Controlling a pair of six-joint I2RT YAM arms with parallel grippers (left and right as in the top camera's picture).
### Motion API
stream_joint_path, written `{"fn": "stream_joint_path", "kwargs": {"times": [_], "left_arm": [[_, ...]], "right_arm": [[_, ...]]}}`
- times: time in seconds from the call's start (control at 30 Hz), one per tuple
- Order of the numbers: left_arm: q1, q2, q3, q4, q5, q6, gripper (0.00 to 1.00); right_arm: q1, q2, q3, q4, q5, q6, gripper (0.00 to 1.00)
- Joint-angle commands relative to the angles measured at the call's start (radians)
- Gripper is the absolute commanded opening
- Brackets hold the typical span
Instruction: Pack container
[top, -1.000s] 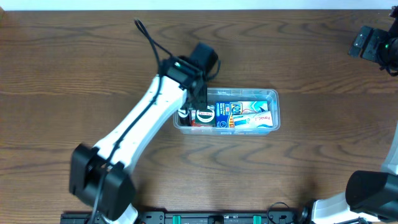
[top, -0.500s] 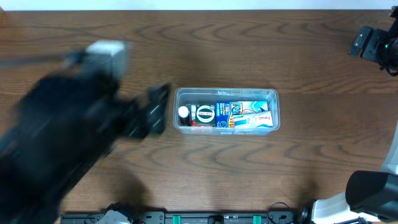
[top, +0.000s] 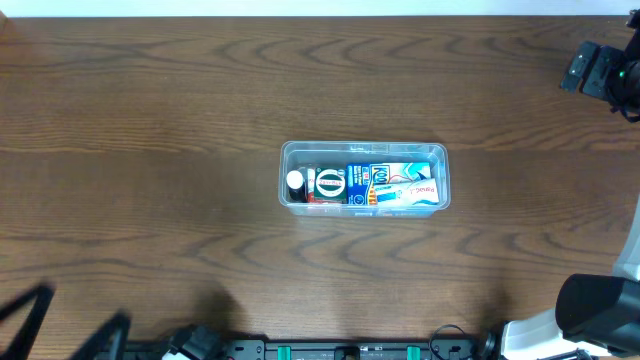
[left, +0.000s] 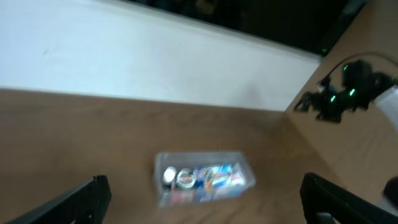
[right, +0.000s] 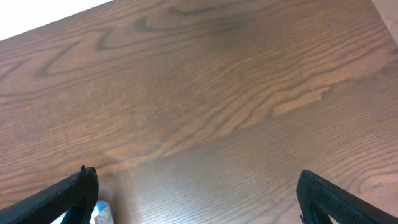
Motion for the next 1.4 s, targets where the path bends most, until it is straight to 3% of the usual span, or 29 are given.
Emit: {"fn": "stream_joint_path", "kwargs": {"times": [0.0,0.13,0.37,0.57,1.0,1.13,1.37], "left_arm": [[0.059,-0.079,-0.022,-0.082,-0.041,0.017,0.98],[0.174,-0.196,-0.129,-0.085,-0.109,0.017,0.98],[0.395,-0.392,-0.428,0.068,-0.216,0.018,0.98],[0.536,-0.479,-0.727,0.350,-0.216,0.017,0.98],[0.554,-0.515,-1.378,1.128,-0.210,0.016,0.98],[0.559,-0.578,-1.539,1.265,-0.210,0.016,0.98],[0.558,-0.689,-1.752,1.375,-0.203,-0.003,0.98]], "right_arm": [[-0.001,-0.009,0.009,-0.002,0.006,0.012,0.99],[-0.001,-0.009,0.009,-0.002,0.006,0.012,0.99],[-0.001,-0.009,0.009,-0.002,0.006,0.013,0.99],[-0.001,-0.009,0.009,-0.002,0.006,0.013,0.99],[-0.001,-0.009,0.009,-0.002,0.006,0.012,0.99],[-0.001,-0.009,0.009,-0.002,0.006,0.012,0.99],[-0.001,-0.009,0.009,-0.002,0.006,0.012,0.99]]}}
